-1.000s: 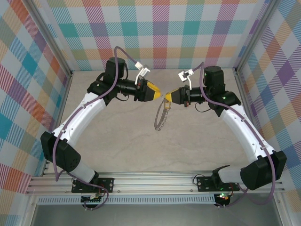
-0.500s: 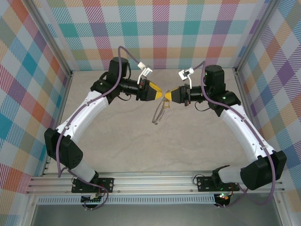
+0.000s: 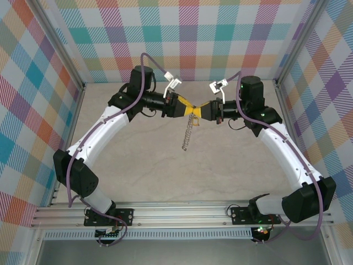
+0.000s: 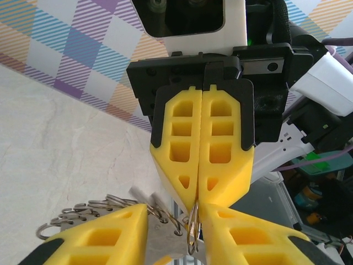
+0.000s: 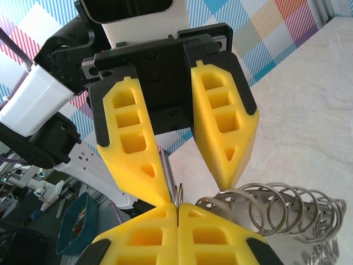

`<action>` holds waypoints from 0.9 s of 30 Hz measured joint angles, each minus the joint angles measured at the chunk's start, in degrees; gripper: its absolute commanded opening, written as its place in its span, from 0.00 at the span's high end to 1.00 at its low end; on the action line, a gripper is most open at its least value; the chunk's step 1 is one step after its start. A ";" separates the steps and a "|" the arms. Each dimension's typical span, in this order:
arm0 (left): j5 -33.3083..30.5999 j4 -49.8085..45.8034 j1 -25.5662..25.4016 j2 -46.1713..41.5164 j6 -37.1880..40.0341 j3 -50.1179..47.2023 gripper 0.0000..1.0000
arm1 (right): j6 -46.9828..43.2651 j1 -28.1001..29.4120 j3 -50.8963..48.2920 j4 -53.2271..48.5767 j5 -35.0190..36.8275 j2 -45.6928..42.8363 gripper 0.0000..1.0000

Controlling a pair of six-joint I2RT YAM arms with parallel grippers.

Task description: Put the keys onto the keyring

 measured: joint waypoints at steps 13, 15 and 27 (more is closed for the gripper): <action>-1.11 2.43 -0.68 -0.11 -2.40 -0.46 1.00 | 1.16 -0.42 -1.33 2.14 0.85 -0.44 0.72; -1.92 4.33 -0.85 -0.44 -3.65 -1.42 1.00 | 1.62 -0.52 -2.89 3.15 1.40 -1.70 0.71; -4.28 12.28 -1.11 -4.33 -8.98 -2.43 1.00 | 4.52 -1.07 -9.16 9.25 1.79 -5.64 0.68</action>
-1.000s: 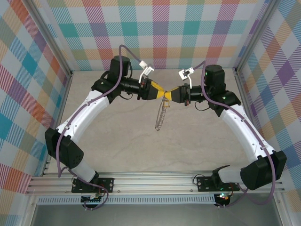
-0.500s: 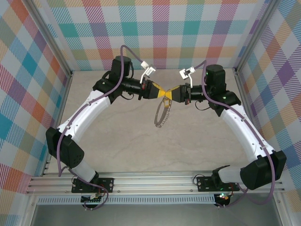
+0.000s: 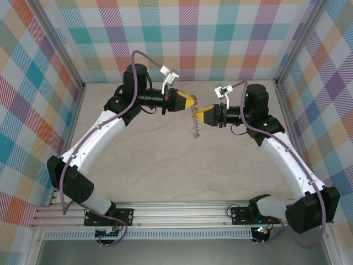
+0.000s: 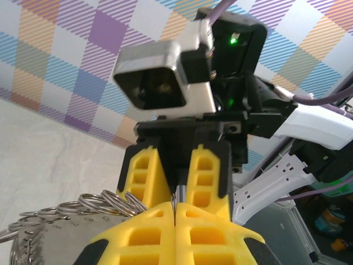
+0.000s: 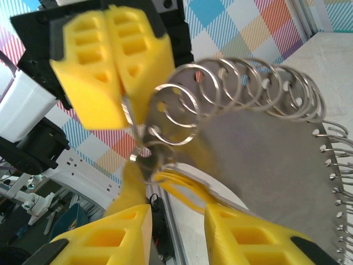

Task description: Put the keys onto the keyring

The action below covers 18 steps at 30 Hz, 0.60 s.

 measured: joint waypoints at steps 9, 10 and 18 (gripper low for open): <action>0.00 0.22 -0.04 -0.17 -0.96 0.00 1.00 | 3.19 0.00 -0.42 4.09 0.02 0.15 0.52; 0.00 0.22 -0.07 -0.17 -1.03 0.00 1.00 | 3.43 0.00 -0.42 4.50 0.02 0.17 0.51; -0.02 0.26 -0.44 -0.17 -1.14 0.00 1.00 | 4.76 0.00 -0.39 6.38 0.44 0.39 0.53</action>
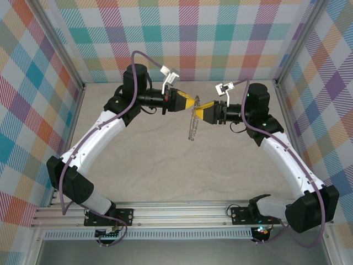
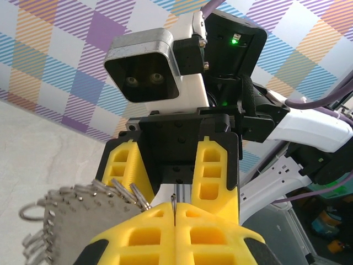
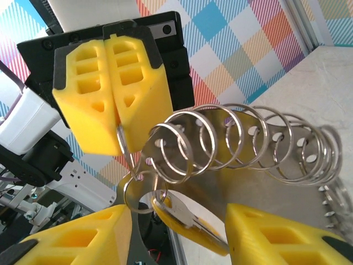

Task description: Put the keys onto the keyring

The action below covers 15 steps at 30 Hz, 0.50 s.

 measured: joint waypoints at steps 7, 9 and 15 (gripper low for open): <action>-1.16 2.03 -0.42 -0.02 -0.92 -0.42 1.00 | 1.40 0.24 -0.02 1.60 0.20 0.74 0.85; -1.95 2.67 -0.42 -0.02 -1.62 -0.90 1.00 | 1.66 0.57 -0.02 2.16 0.22 0.74 0.95; -3.21 4.33 -0.42 -0.50 -3.21 -2.29 1.00 | 2.16 1.51 -0.04 2.47 0.70 0.74 1.00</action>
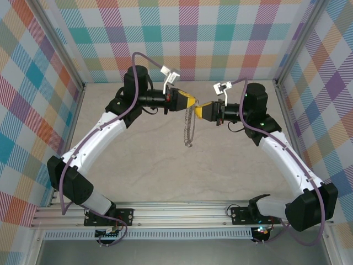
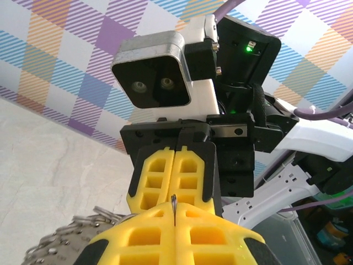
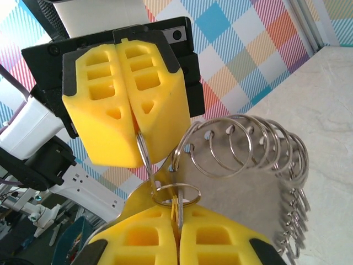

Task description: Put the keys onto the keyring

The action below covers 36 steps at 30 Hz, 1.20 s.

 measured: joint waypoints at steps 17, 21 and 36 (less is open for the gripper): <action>-4.57 8.41 -0.76 -3.26 -4.83 -6.56 1.00 | 1.66 2.23 0.00 1.95 3.21 0.94 1.00; -5.14 9.35 -0.76 -3.58 -5.42 -7.34 1.00 | 2.21 2.23 -0.09 2.29 3.87 1.03 0.94; -5.86 10.25 -1.44 -5.05 -6.19 -9.38 1.00 | -0.02 -0.74 -9.18 -3.17 8.83 -11.72 0.48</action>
